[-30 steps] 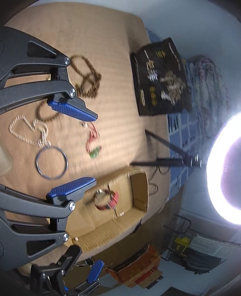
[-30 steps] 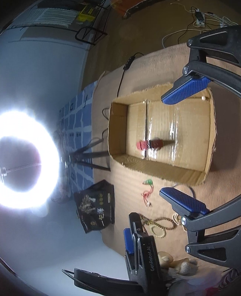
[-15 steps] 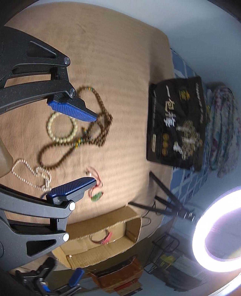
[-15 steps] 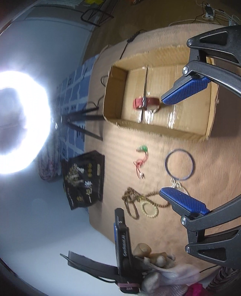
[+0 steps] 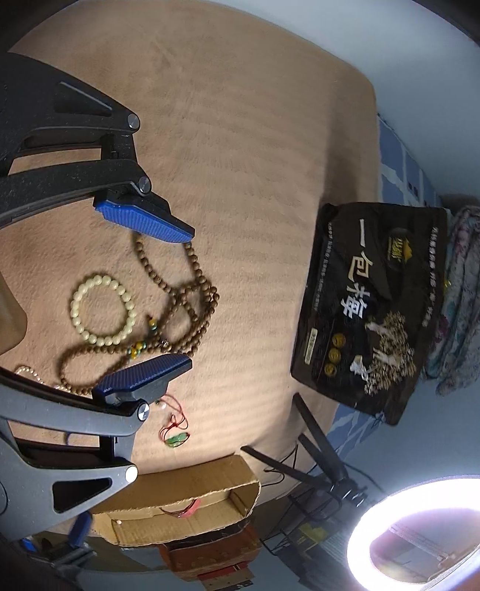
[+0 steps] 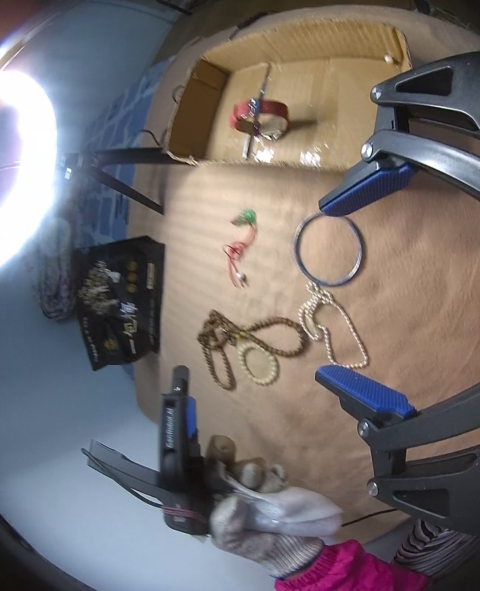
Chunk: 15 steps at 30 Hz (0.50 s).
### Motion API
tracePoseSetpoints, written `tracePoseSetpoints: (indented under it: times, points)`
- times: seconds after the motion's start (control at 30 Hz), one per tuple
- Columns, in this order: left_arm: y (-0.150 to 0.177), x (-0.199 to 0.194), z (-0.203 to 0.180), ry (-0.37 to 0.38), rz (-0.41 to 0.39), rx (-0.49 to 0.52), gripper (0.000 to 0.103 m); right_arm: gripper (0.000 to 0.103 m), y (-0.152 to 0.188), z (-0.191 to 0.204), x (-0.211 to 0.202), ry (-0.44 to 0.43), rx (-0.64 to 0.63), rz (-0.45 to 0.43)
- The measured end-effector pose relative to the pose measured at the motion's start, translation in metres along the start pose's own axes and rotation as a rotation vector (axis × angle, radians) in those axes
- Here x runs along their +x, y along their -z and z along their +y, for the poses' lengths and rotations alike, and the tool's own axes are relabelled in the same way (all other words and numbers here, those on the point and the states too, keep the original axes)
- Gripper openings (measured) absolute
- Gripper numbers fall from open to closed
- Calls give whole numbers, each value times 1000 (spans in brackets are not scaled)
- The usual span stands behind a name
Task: Organize jewelry
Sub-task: 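Move the left tool back over the brown wooden bead strand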
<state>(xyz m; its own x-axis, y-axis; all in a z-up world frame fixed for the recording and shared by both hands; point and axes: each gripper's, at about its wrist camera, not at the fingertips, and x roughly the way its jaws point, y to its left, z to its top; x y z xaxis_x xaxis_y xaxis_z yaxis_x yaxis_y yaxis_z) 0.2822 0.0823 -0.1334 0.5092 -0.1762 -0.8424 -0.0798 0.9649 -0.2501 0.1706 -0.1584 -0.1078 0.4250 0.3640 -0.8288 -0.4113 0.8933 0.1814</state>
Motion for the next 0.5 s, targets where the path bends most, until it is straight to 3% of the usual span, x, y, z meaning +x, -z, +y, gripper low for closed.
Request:
tracePoseSetpoints:
  times: [0.23, 0.5]
  points:
    - [-8, 20, 12, 26, 35, -41, 64, 72, 11, 3, 21, -32, 28, 78]
    - [-14, 43, 32, 75, 78, -128, 64, 66, 18, 7, 39, -52, 38, 139]
